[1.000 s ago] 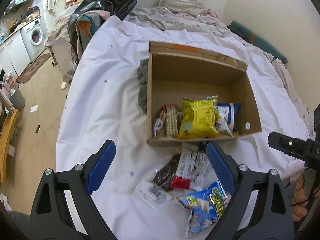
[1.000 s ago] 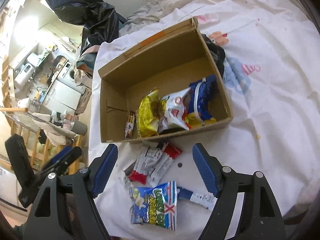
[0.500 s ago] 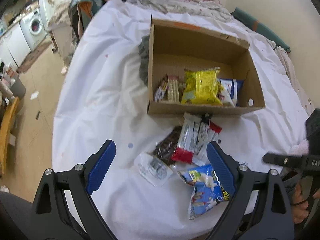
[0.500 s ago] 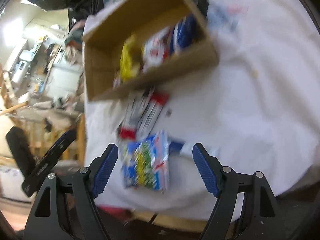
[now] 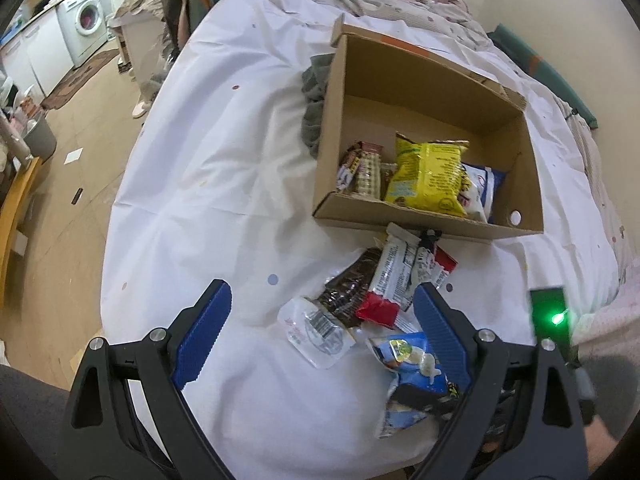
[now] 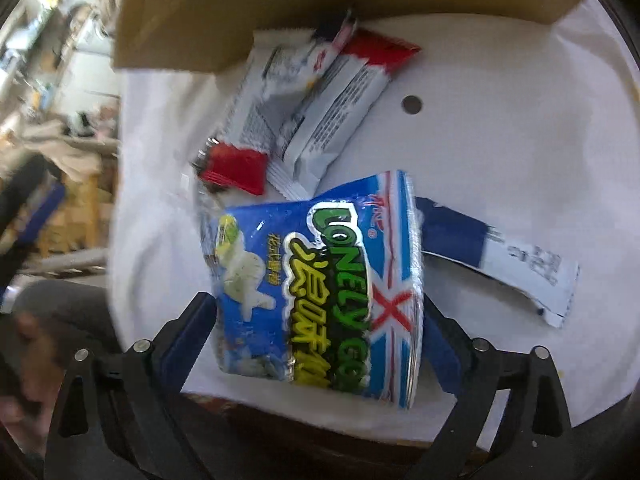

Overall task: Organize snacks
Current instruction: 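Grasp the blue-and-white LONELY GOD bag with the right gripper and lift it, then grasp the dark vacuum-packed snack with the left gripper while the right gripper holds the blue bag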

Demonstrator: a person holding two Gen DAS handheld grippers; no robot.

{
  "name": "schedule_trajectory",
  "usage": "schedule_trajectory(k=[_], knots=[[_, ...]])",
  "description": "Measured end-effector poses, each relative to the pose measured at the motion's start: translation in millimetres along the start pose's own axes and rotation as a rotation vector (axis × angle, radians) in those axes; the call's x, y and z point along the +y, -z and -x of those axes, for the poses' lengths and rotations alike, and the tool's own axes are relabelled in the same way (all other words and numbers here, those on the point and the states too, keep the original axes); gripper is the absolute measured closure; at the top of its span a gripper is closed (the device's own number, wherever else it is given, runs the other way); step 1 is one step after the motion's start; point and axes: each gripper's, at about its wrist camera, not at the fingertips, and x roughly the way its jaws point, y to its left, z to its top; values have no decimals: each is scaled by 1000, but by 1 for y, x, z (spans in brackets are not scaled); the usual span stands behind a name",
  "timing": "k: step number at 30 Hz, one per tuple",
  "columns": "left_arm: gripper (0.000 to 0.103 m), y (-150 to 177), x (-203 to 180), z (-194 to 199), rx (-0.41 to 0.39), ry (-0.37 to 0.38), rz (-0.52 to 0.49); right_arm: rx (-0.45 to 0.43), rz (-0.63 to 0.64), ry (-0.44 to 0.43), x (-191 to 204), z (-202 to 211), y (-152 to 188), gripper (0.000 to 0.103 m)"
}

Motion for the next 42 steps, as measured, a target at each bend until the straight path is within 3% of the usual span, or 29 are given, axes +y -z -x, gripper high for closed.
schedule_trajectory(k=[4,5,6,8,9,16,21,25,28,30,32,34,39,42], knots=[[12,-1,5,-2,12,6,25,-23,55,83,11,-5,5,3],[12,-1,5,-3,16,10,30,-37,75,105,14,-4,7,8],[12,-1,6,-3,19,12,32,-49,101,119,17,-1,9,27],[12,-1,5,-3,23,14,34,-58,145,90,23,6,14,52],[12,-1,5,-3,24,12,33,-59,158,60,26,10,16,55],[12,-5,14,0,7,-7,67,-141,161,-79,18,54,24,58],[12,-6,26,-1,17,-17,112,-319,112,-184,-5,114,19,58],[12,-5,29,-8,44,-19,123,-429,47,-190,-33,150,10,58],[12,-3,31,-16,77,-22,138,-459,40,-153,-49,155,7,58],[12,-1,31,-24,106,-34,130,-445,-43,-170,-65,147,0,58],[12,2,25,-34,145,-62,82,-439,-96,-198,-77,147,3,58],[12,6,13,-52,214,-86,-16,-441,-91,-168,-78,148,5,58],[12,14,-27,-103,427,-86,-305,-417,-94,-188,-72,144,-7,58],[12,10,-44,-120,428,-164,-485,-427,-74,-190,-65,145,-6,58]])
